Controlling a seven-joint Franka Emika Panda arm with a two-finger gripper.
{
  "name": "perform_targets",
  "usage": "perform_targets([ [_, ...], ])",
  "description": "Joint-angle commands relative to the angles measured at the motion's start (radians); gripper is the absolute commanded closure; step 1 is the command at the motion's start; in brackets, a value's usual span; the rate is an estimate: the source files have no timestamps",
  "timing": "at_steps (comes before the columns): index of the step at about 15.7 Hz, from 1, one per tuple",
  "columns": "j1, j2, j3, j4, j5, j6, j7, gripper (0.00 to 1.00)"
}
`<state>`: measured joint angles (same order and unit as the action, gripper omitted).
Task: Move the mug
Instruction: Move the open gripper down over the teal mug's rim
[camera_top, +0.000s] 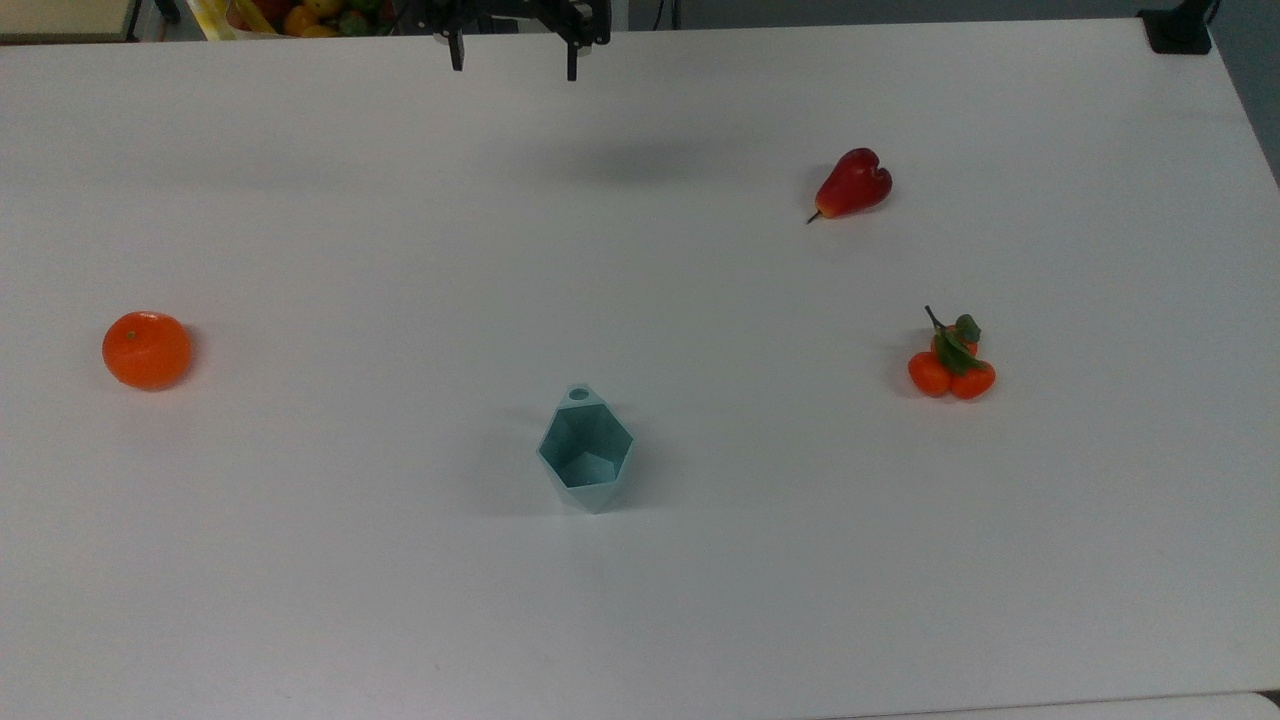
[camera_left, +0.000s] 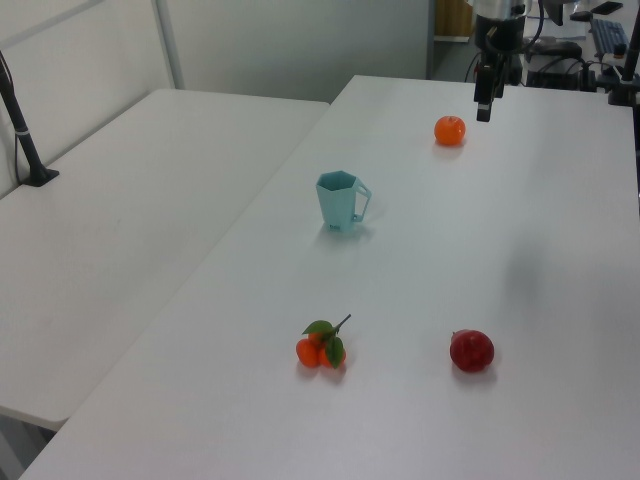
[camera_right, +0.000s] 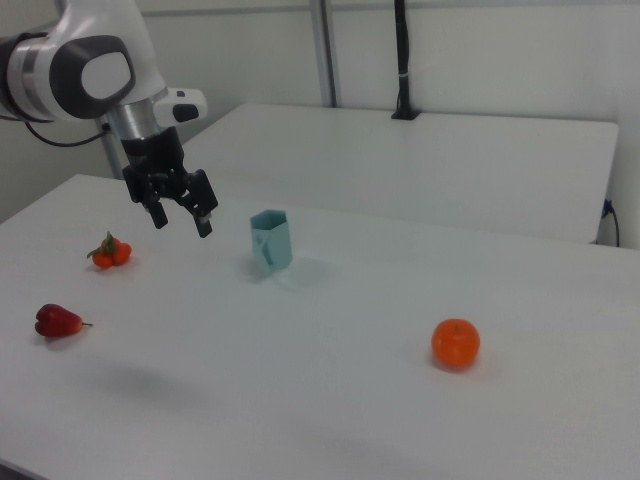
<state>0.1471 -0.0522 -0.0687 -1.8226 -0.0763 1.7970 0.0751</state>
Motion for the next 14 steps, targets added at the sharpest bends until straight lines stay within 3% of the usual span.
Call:
perform_targets([
  [1,-0.009,0.003,-0.006,0.017,0.015,-0.025,-0.040,0.00],
  [8,-0.023,0.037,-0.006,0.037,0.021,-0.008,-0.078,0.00],
  [14,-0.024,0.241,-0.006,0.203,0.024,0.085,-0.101,0.00],
])
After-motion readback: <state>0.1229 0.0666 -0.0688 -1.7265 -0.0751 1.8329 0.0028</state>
